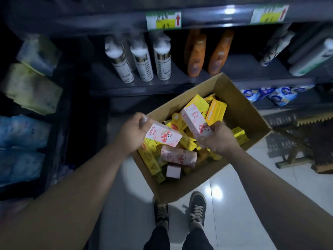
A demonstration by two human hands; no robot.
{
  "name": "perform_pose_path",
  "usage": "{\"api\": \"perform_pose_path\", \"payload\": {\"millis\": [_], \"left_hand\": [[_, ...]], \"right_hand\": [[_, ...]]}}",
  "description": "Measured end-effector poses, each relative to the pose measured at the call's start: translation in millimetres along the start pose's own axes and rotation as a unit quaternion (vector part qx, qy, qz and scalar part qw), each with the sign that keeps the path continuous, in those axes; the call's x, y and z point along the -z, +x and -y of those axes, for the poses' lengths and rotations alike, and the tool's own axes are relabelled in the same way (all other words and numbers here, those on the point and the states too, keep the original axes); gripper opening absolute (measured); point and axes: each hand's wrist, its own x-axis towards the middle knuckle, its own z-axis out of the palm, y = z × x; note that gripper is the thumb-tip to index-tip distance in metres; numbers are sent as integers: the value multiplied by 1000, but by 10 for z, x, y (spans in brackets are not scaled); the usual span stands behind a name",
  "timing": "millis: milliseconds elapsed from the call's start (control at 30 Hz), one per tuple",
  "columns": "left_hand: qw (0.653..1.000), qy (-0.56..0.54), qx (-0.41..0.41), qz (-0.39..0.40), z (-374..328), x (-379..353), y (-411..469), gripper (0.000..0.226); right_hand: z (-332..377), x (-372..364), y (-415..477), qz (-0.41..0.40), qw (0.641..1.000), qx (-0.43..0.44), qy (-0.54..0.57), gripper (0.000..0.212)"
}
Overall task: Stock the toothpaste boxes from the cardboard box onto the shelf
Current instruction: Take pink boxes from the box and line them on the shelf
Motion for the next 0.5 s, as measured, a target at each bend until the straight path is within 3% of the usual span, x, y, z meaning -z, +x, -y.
{"api": "perform_pose_path", "payload": {"millis": [267, 500], "left_hand": [[996, -72, 35, -48, -512, 879, -478, 57], [973, -172, 34, -152, -878, 1505, -1094, 36]], "right_hand": [[785, 633, -614, 3, 984, 70, 164, 46], [1521, 1029, -1063, 32, 974, 196, 106, 54]]}}
